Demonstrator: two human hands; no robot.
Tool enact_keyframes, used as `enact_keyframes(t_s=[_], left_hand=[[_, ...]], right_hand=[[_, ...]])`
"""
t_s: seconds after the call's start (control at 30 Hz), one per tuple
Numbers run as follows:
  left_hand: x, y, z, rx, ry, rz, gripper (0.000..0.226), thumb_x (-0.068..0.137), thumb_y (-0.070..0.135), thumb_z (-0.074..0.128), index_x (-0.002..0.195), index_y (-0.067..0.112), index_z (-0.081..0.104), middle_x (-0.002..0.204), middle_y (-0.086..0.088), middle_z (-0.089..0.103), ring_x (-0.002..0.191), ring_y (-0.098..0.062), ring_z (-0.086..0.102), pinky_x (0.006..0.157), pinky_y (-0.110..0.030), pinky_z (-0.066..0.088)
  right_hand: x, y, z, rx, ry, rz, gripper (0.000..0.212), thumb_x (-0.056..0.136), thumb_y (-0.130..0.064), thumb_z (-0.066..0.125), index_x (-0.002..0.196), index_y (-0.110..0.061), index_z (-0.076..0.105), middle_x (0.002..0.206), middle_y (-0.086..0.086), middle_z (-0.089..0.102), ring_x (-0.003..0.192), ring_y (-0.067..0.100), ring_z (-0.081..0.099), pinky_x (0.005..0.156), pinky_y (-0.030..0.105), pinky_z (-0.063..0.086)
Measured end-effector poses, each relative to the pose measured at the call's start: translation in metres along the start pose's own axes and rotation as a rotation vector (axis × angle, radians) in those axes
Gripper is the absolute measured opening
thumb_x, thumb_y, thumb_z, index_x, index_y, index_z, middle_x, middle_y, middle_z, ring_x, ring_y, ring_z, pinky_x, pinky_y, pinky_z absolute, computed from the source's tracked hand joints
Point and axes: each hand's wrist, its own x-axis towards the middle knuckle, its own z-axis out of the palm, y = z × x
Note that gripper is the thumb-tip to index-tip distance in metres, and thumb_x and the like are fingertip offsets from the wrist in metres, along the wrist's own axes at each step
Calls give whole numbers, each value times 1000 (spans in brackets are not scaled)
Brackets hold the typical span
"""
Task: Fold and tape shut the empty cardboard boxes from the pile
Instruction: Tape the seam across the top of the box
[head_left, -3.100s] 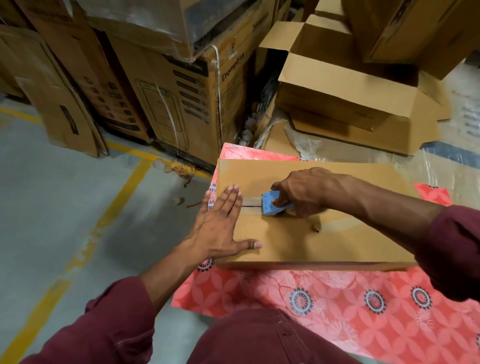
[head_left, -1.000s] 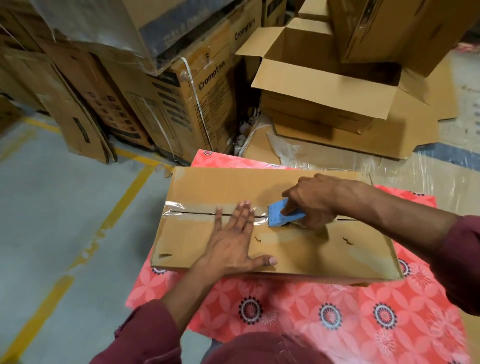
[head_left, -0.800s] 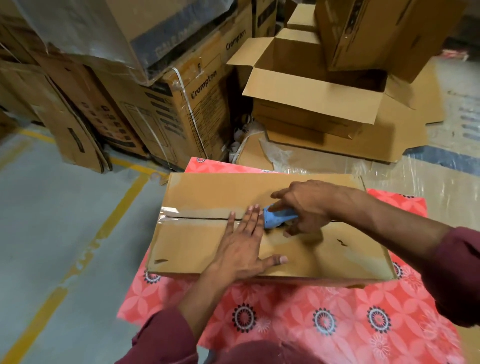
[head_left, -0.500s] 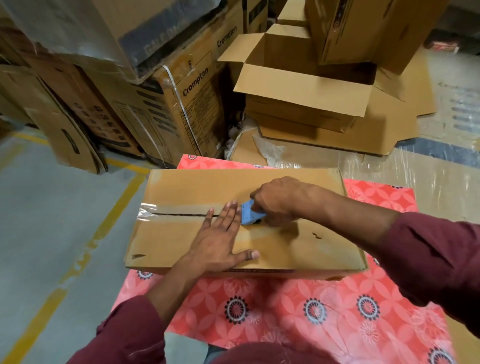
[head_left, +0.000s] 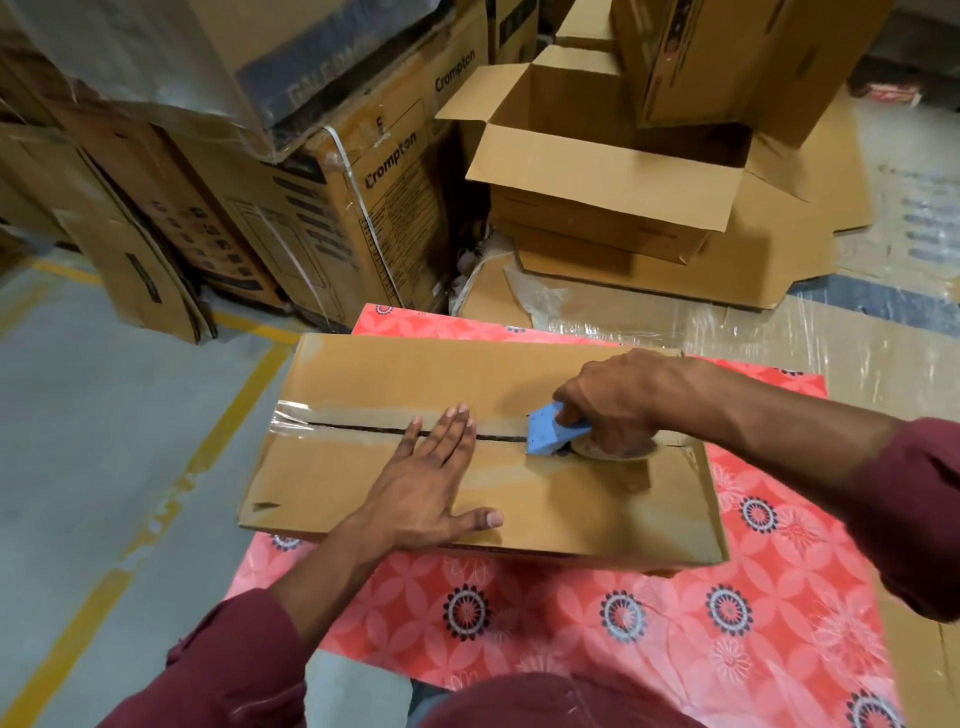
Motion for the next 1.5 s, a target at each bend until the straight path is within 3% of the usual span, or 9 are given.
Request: enact_keyframes(t_s=[0.13, 0.37, 0.53, 0.7, 0.87, 1.03, 1.2, 1.4, 1.5], left_hand=[[0, 1, -1, -8, 4, 14, 124, 80, 100, 6, 163, 10, -16, 168, -5, -29, 156, -17, -28, 128, -53, -9], [40, 65, -19, 24, -70, 53, 134, 70, 104, -1, 165, 10, -10, 171, -8, -24, 157, -19, -26, 123, -63, -14], [65, 102, -15, -50, -61, 118, 130, 75, 102, 5, 165, 9, -10, 172, -8, -21, 158, -18, -24, 128, -52, -7], [24, 34, -6, 36, -34, 48, 124, 77, 100, -3, 165, 14, -9, 169, -2, -26, 158, -18, -22, 129, -45, -9], [-21, -37, -1, 49, -15, -116, 121, 82, 99, 12, 166, 12, 0, 171, -3, -16, 161, -24, -5, 127, -47, -7], [21, 36, -20, -1, -94, 13, 136, 66, 104, -7, 165, 11, -12, 167, -6, -32, 156, -20, -28, 125, -58, -14], [52, 108, -16, -32, -90, 111, 152, 57, 113, 23, 159, 12, -28, 166, -3, -38, 152, -15, -36, 122, -60, -19], [50, 103, -12, 74, -76, 114, 144, 64, 97, 39, 159, 13, -29, 162, -4, -43, 153, -17, -35, 124, -58, -17], [50, 103, -13, 69, -83, 108, 144, 64, 97, 39, 161, 13, -25, 163, -5, -43, 153, -17, -35, 124, -57, -16]], right_hand=[[-25, 36, 24, -66, -14, 19, 37, 76, -46, 64, 112, -37, 61, 108, -10, 70, 89, 26, 70, 69, 37, 59], [-41, 48, 39, 47, 86, -162, 47, 96, -51, 51, 141, -41, 56, 162, -20, 35, 126, 25, 58, 92, 34, 51], [-47, 46, 37, 86, 90, -140, 63, 75, -56, 32, 123, -32, 65, 157, -15, 43, 117, 29, 61, 84, 36, 52], [-37, 40, 45, 119, 101, -91, 51, 65, -59, 39, 104, -35, 61, 133, -7, 64, 103, 31, 66, 80, 41, 58], [-29, 42, 48, 153, 127, -72, 51, 69, -57, 54, 115, -38, 65, 123, -9, 68, 99, 28, 67, 75, 38, 57], [-33, 39, 41, 104, 139, -54, 48, 73, -48, 68, 120, -36, 62, 103, -4, 64, 93, 29, 65, 67, 33, 46], [-39, 32, 37, -4, 143, -11, 32, 85, -31, 71, 115, -26, 63, 93, 0, 59, 81, 29, 61, 63, 34, 45], [-49, 44, 34, 53, 36, 62, 55, 68, -22, 84, 119, -30, 66, 84, -10, 57, 78, 24, 65, 69, 41, 63], [-67, 54, 33, -5, 21, 55, 40, 71, -23, 79, 108, -28, 65, 78, -8, 54, 76, 27, 64, 66, 37, 61]])
